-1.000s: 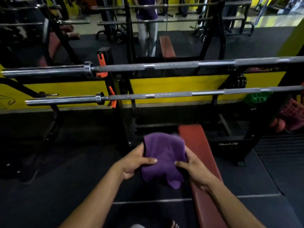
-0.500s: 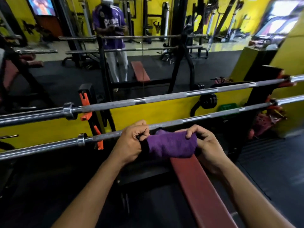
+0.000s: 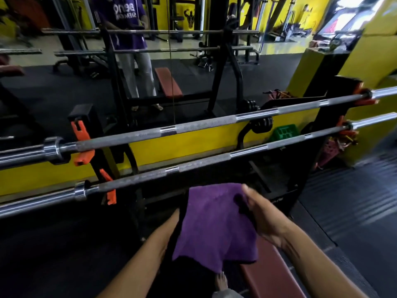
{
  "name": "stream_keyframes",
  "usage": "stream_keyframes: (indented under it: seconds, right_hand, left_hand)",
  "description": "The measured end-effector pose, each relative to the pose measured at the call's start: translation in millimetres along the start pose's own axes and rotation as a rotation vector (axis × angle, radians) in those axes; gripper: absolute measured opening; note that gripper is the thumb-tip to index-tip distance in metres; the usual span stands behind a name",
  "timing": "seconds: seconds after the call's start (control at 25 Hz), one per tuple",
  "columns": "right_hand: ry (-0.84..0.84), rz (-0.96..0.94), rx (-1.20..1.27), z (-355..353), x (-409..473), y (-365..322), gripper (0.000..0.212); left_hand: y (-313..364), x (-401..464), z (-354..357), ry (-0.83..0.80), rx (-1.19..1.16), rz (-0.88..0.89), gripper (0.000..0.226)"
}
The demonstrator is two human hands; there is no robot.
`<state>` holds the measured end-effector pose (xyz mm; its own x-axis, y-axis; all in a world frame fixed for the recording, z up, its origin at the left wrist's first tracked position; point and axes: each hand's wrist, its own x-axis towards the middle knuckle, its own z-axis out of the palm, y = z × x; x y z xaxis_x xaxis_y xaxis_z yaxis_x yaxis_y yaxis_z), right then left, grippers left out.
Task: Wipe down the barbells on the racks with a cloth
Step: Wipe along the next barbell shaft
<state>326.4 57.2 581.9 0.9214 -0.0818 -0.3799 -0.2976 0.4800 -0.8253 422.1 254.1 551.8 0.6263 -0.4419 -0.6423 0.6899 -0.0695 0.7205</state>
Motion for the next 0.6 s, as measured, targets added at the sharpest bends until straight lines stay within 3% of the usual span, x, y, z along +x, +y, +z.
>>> stream_keyframes:
  seconds: [0.16, 0.24, 0.36, 0.52, 0.6]
  right_hand:
    - [-0.029, -0.071, 0.032, -29, 26, 25, 0.046]
    - [0.057, -0.153, -0.086, -44, 47, 23, 0.04]
    - [0.101, -0.254, -0.195, -72, 73, -3, 0.028]
    - [0.025, -0.209, -0.277, -103, 111, -37, 0.04]
    - [0.039, -0.214, -0.361, -109, 133, -52, 0.053]
  left_hand:
    - [10, 14, 30, -0.087, 0.207, 0.141, 0.02]
    - [25, 23, 41, -0.132, 0.39, 0.26, 0.017]
    - [60, 46, 48, -0.093, 0.682, 0.486, 0.039]
    - [90, 91, 58, -0.139, 0.637, 0.58, 0.037]
    - [88, 108, 70, -0.065, 0.423, 0.48, 0.031]
